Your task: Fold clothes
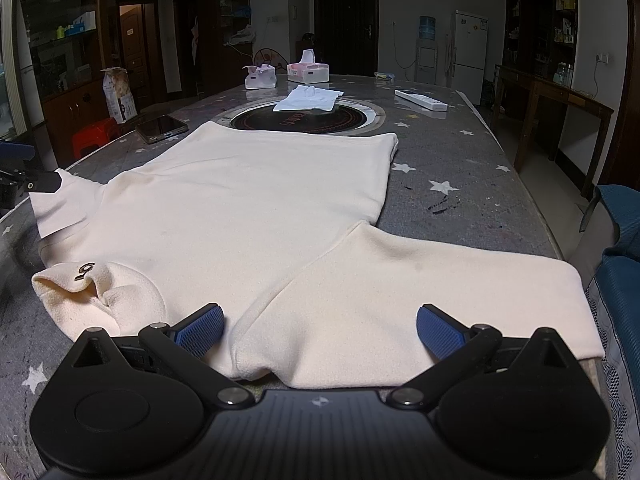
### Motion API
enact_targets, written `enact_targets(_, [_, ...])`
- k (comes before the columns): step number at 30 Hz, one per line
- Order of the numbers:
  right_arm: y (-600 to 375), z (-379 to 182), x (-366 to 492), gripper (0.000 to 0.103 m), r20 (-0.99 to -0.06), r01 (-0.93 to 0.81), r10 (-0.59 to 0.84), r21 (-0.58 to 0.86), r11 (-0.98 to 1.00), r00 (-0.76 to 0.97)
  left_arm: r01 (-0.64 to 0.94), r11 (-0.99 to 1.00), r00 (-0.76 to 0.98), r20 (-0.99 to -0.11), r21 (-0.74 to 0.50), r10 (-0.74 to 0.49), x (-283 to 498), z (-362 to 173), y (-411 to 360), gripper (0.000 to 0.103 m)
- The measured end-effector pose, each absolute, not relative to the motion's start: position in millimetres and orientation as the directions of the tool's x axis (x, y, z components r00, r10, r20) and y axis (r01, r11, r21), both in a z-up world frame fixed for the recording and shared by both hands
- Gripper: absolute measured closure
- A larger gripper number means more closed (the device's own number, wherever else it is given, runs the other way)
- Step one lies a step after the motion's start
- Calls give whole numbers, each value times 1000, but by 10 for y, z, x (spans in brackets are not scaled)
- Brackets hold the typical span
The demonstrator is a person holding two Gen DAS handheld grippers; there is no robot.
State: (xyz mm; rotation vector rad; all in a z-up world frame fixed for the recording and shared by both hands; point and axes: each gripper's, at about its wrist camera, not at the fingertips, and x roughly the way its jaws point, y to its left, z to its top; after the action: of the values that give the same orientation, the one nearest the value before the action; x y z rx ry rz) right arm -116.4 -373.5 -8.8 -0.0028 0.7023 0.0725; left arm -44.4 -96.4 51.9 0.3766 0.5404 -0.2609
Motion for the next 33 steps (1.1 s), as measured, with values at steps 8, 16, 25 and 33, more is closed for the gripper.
enact_targets(8, [-3736, -90, -1162, 0, -645, -68, 66, 22, 997, 761, 374, 903, 805, -557, 213, -203, -409, 509, -1113, 13])
enact_targets(16, [-3738, -92, -1160, 0, -645, -68, 66, 22, 997, 761, 394, 907, 780, -575, 147, -245, -343, 456, -1218, 15])
enact_targets(25, [-3736, -92, -1158, 0, -645, -68, 66, 21, 997, 761, 362, 917, 768, -610, 166, -193, -241, 225, -1192, 27])
enact_targets(33, [-3754, -92, -1154, 0, -645, -68, 67, 23, 997, 761, 339, 926, 760, -628, 163, -168, -182, 85, -1080, 22])
